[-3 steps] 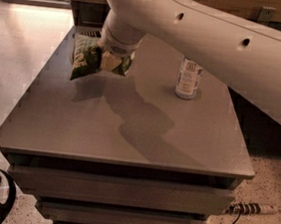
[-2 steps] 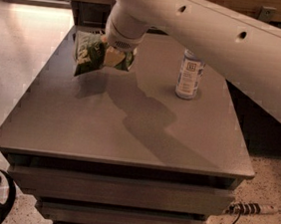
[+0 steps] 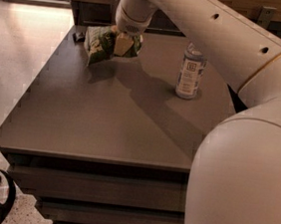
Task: Move green jalapeno chip bag near rxbar chocolate
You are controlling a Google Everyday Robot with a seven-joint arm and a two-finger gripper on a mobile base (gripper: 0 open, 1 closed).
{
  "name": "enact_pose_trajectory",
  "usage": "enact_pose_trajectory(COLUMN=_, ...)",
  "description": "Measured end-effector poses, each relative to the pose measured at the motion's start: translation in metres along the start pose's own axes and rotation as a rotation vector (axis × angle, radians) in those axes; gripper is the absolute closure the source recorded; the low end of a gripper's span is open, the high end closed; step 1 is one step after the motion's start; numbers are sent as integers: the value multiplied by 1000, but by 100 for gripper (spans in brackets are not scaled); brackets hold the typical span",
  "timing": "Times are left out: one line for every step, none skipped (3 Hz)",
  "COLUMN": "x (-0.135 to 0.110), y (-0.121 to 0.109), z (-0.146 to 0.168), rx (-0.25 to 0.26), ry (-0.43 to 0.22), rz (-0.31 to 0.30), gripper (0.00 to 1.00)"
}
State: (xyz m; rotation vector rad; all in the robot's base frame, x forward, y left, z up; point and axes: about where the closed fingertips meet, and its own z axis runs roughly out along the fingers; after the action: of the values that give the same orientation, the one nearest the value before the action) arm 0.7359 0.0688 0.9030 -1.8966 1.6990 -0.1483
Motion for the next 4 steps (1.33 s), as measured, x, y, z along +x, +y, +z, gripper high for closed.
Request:
enact_pose_trajectory(x=14, y=-25, z=8, rx=6, ry=22, rz=9, gripper=100)
enact_pose_trajectory(x=26, y=-45, z=15, rx=17, ry=39, rz=24, gripper=100)
enact_pose_trajectory(x=34, y=-60, z=24, rx=32, ry=61, rz=40, gripper=100)
enact_pose_trajectory(x=44, y=-74, z=36, rx=60, ry=79, rz=76, gripper=100)
